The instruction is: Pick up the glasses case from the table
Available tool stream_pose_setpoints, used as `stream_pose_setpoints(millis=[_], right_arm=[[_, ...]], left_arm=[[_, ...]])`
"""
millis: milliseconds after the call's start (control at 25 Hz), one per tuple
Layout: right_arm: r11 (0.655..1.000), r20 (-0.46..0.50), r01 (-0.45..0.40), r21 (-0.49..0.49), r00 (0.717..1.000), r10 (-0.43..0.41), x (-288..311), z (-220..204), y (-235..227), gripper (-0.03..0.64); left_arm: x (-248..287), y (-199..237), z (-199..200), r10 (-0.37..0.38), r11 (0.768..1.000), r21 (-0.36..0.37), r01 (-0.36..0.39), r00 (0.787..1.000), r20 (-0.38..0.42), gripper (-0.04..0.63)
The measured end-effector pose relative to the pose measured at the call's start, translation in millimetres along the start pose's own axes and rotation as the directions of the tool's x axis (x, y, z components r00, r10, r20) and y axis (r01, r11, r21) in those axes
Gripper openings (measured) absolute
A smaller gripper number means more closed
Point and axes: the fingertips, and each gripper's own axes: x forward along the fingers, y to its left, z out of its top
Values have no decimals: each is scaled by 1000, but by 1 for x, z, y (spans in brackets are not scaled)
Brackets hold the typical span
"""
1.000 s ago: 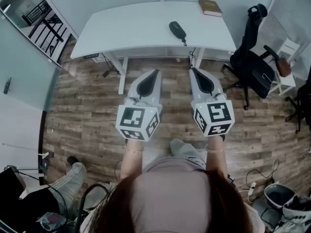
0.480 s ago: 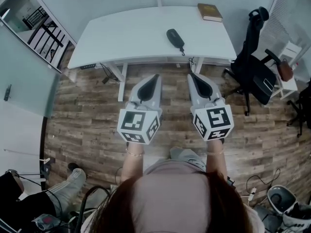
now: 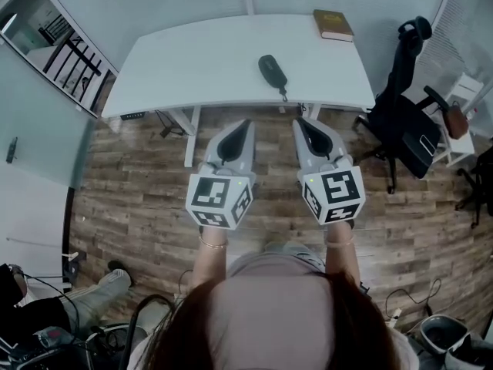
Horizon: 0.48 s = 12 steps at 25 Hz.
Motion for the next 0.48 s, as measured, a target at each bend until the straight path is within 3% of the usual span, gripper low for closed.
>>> stream_pose_setpoints(millis=[480], right_arm=[[1000,20,-20,-10,1000,21,39,-8,-37,3]], left_arm=[[48,11,-6,32,999,-13,-32,999,-21,3]])
